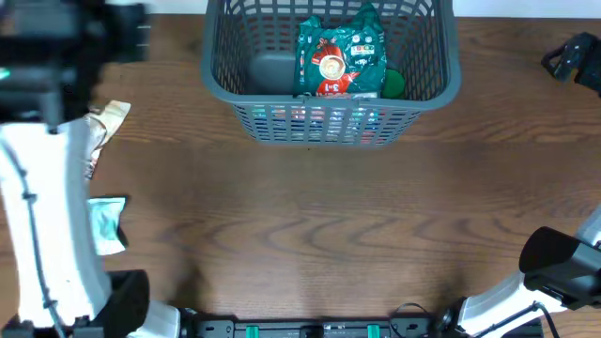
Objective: Pack container
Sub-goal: 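Release the tissues and move the left gripper to the PanTree bag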
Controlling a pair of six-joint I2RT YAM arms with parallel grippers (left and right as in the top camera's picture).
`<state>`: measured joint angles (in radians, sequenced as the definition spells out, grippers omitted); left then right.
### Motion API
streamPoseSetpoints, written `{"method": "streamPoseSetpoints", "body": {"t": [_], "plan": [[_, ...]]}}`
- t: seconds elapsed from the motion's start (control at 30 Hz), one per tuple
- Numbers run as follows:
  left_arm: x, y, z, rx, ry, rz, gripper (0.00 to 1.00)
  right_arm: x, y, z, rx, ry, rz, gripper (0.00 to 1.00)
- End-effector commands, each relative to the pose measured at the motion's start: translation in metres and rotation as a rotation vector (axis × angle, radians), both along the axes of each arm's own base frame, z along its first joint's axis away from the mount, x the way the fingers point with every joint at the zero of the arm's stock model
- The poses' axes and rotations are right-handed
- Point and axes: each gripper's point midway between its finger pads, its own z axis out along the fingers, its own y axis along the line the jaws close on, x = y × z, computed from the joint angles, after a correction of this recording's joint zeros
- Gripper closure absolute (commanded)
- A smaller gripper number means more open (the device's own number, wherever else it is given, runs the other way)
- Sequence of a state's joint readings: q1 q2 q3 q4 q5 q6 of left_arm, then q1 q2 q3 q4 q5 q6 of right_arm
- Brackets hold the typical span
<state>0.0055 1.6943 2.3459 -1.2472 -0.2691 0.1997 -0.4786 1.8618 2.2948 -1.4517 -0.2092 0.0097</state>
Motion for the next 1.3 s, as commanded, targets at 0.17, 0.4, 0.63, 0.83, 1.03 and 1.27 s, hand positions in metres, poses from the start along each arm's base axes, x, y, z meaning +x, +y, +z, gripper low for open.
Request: {"method": "streamPoseSetpoints", "body": {"t": [0.17,0.4,0.63,0.83,1.03,1.27], "plan": [[-0.013,0.086,-0.049,-0.114,0.172,0.031,0.01,0.001,-0.002,-0.004,-0.003,0.009,0.013,0.01],[0.01,0.15,-0.126,-0.194,0.327,0.147,0.01,0.001,-0.002,-0.004,-0.003,0.007,0.012,0.01],[0.033,0.181,-0.218,-0.249,0.504,0.148,0.02,0.002,-0.003,-0.003,-0.006,0.001,0.012,0.01],[0.04,0.185,-0.289,-0.249,0.672,0.04,0.02,0.006,-0.005,0.0,-0.016,-0.017,0.012,0.01],[0.04,0.178,-0.331,-0.273,0.765,-0.092,0.01,0.013,-0.01,0.005,-0.042,-0.052,0.007,0.01],[0.034,0.181,-0.354,-0.273,0.819,-0.16,0.01,0.011,-0.019,0.005,-0.074,-0.04,-0.033,0.01]]}}
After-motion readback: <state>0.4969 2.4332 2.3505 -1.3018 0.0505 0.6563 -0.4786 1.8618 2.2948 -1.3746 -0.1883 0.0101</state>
